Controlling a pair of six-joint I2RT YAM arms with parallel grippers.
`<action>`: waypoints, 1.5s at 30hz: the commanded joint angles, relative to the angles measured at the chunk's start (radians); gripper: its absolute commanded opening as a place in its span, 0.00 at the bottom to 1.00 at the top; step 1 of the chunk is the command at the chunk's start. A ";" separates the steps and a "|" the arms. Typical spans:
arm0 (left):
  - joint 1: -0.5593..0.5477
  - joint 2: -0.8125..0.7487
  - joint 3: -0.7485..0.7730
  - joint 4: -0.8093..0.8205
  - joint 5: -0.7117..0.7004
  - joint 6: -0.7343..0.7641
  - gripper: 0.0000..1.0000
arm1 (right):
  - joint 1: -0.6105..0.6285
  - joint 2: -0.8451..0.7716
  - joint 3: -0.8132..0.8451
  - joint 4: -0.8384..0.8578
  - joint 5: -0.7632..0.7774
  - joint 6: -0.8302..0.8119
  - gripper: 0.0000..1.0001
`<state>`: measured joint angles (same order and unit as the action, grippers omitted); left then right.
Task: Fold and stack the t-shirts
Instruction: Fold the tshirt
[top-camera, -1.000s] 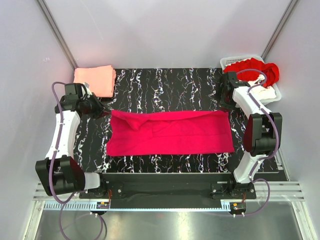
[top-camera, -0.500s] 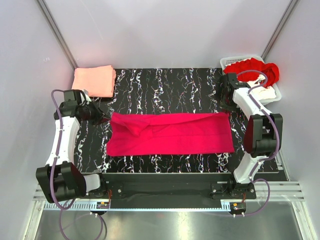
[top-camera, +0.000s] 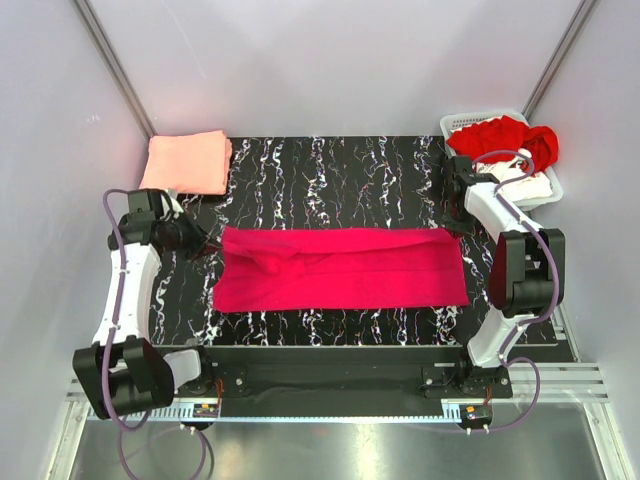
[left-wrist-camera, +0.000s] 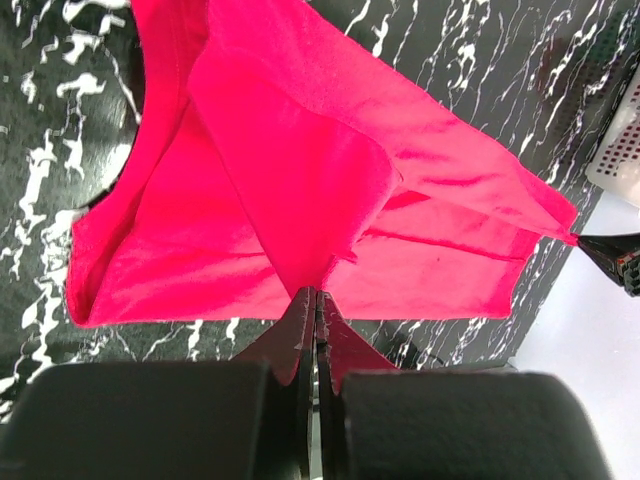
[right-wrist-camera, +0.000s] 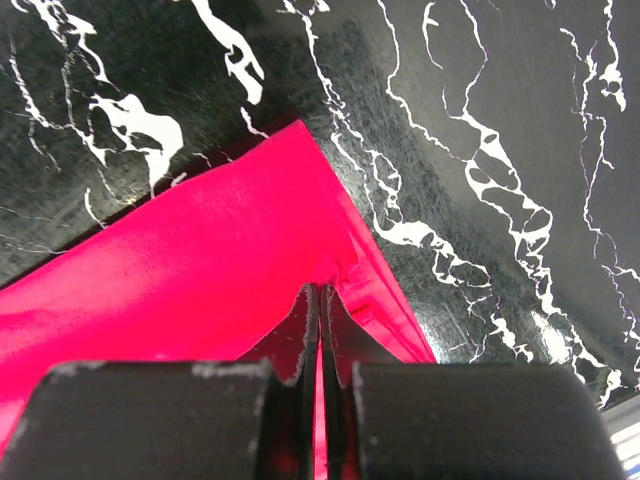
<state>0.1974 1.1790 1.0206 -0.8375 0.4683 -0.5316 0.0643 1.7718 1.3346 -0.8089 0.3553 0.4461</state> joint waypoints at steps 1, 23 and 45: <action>0.013 -0.051 -0.023 -0.014 0.023 0.013 0.00 | -0.004 -0.038 -0.011 0.014 0.048 0.016 0.00; 0.028 -0.203 -0.171 -0.103 -0.109 0.055 0.61 | -0.049 -0.001 -0.002 -0.029 0.064 0.049 1.00; -0.131 0.186 -0.217 0.480 0.006 -0.005 0.37 | 0.802 0.152 0.218 0.246 -0.383 0.149 0.37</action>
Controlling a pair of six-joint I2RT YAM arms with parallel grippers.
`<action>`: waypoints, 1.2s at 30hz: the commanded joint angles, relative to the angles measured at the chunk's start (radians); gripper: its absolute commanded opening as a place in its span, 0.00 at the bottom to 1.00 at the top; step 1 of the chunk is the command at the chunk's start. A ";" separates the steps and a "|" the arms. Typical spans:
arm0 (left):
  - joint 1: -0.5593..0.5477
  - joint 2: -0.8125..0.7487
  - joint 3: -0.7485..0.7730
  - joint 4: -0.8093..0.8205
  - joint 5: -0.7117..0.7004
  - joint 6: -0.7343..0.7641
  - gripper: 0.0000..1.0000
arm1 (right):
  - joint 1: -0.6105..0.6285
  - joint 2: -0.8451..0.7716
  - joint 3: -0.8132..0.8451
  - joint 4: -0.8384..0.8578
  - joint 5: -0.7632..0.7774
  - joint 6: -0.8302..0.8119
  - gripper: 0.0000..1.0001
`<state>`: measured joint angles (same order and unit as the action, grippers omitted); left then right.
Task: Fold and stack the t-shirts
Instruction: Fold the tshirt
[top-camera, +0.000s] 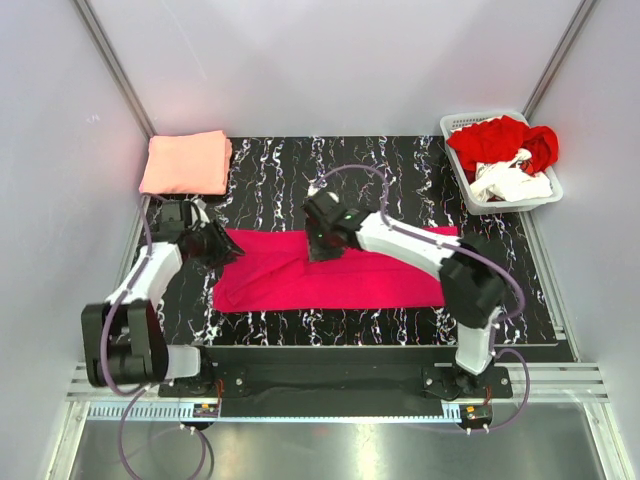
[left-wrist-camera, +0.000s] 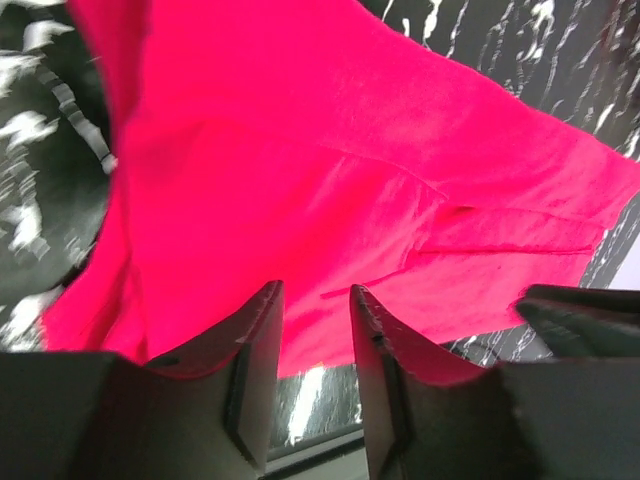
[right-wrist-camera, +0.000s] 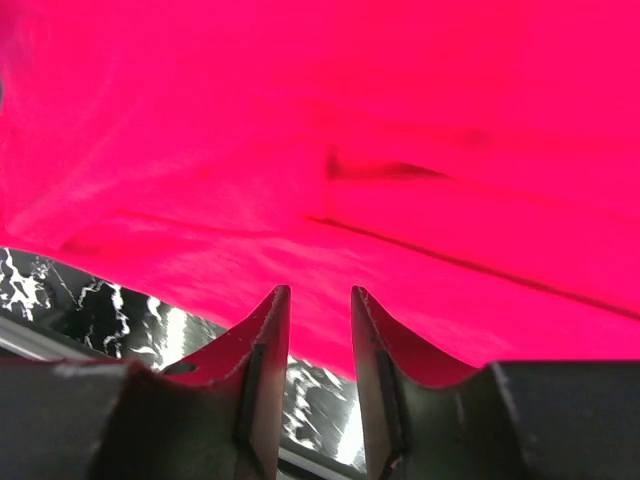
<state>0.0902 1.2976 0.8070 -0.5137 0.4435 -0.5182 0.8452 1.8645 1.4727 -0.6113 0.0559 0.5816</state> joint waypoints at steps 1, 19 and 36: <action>-0.036 0.097 0.000 0.170 0.026 -0.022 0.36 | 0.029 0.077 0.096 0.048 -0.094 0.008 0.37; -0.037 0.359 0.058 0.141 -0.101 -0.051 0.29 | 0.135 0.400 0.417 -0.047 -0.087 -0.068 0.41; -0.035 0.371 0.060 0.135 -0.088 -0.046 0.27 | 0.135 0.505 0.564 -0.114 0.033 -0.112 0.38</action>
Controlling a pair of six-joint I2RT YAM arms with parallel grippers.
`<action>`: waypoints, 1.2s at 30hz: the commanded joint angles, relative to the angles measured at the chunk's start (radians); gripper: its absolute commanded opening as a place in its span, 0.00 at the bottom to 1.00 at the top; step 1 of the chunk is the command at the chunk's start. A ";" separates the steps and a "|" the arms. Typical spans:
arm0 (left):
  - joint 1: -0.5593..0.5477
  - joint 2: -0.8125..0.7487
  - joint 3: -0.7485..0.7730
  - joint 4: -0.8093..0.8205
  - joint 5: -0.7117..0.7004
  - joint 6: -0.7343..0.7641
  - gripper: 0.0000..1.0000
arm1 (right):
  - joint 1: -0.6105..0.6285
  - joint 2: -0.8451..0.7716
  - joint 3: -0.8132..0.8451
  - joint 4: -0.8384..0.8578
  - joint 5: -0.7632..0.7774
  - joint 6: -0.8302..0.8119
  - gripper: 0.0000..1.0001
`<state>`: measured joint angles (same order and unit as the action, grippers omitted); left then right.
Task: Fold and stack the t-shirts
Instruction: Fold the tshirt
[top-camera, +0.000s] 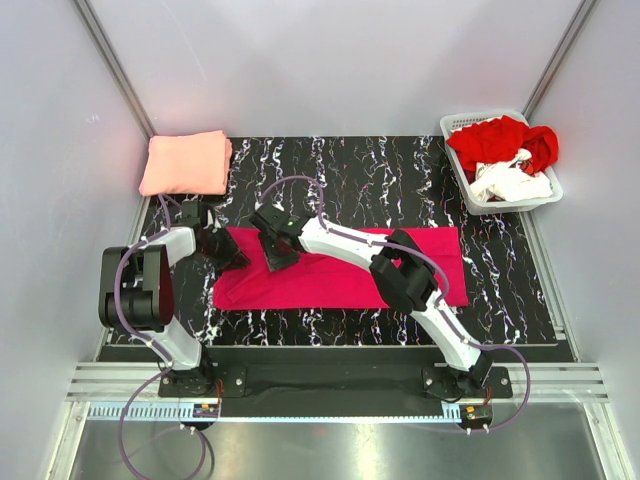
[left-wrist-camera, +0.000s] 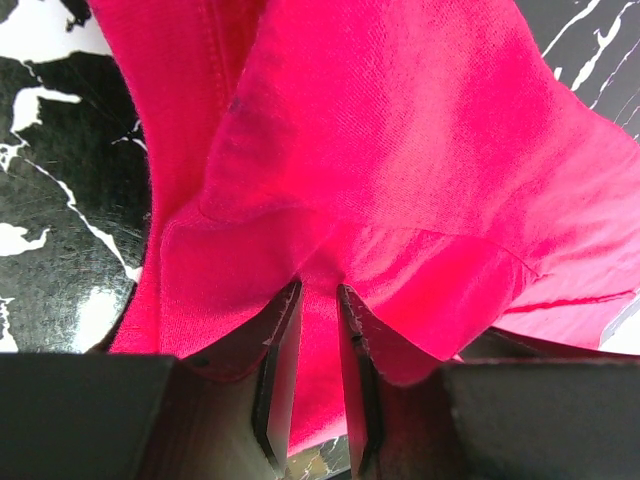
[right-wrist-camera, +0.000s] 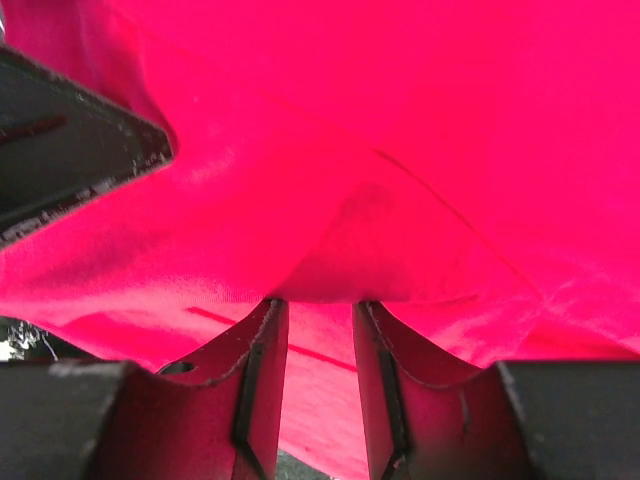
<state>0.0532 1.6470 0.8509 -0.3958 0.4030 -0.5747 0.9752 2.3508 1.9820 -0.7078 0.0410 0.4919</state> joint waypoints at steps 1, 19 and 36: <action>0.002 0.022 0.014 0.017 -0.047 0.009 0.27 | 0.006 0.025 0.069 -0.021 0.051 -0.024 0.38; 0.013 0.039 0.027 0.008 -0.055 0.009 0.25 | 0.005 -0.042 0.011 -0.048 0.077 -0.021 0.06; 0.025 0.080 0.068 -0.025 -0.101 0.012 0.24 | 0.010 -0.177 -0.150 -0.071 -0.004 0.060 0.05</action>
<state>0.0658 1.6913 0.8967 -0.4343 0.4107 -0.5785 0.9756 2.2581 1.8515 -0.7422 0.0536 0.5308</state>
